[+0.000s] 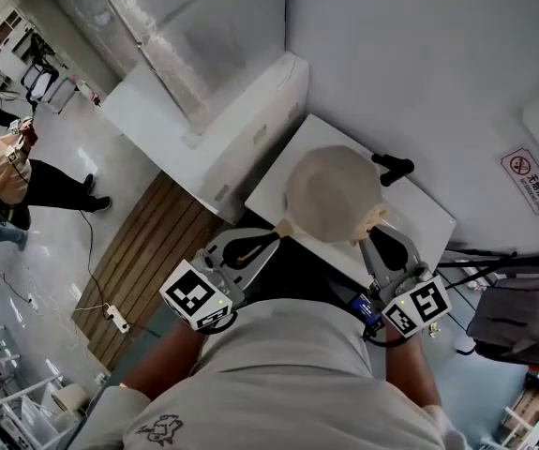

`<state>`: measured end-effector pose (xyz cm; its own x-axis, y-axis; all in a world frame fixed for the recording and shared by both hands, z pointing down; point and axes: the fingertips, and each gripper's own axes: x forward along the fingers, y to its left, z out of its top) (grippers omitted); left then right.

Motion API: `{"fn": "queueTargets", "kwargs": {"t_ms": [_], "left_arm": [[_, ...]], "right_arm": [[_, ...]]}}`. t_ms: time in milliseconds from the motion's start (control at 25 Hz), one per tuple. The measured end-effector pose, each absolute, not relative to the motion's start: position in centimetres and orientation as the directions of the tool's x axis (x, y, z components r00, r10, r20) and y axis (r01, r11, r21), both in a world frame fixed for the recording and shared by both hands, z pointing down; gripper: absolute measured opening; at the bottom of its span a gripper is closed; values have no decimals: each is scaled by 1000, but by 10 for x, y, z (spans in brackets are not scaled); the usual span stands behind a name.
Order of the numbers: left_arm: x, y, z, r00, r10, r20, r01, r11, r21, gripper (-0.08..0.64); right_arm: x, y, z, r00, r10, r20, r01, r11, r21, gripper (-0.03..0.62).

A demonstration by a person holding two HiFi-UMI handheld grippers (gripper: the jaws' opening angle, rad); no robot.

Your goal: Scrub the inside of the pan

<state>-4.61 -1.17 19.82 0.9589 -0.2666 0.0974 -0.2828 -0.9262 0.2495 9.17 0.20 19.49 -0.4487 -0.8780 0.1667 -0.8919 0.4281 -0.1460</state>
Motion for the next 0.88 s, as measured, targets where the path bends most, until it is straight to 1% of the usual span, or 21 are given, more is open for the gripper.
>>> {"fn": "queueTargets", "kwargs": {"t_ms": [200,440,640,800,880], "left_arm": [[-42,-26,221,949,-270,161,-303,-923,238,-3],[-33,-37,291,923,-204,327,-280,-938,206,-2],[-32,-54,325,885,-229,405,-326,-926,188,-2],[-28,-59,364,869,-185,459,-311,-926,216,2],[-28,-62,385,847,-184,499,-324,-923,210,5]], "right_arm": [[105,-23,218,-451,-872,190,-888,418,-190,37],[121,-58,243,-465,-864,195,-879,425,-215,37],[135,-81,264,-473,-852,224,-875,425,-232,37],[142,-98,287,-479,-841,250,-873,428,-232,37],[143,-103,300,-486,-833,263,-869,431,-242,37]]}}
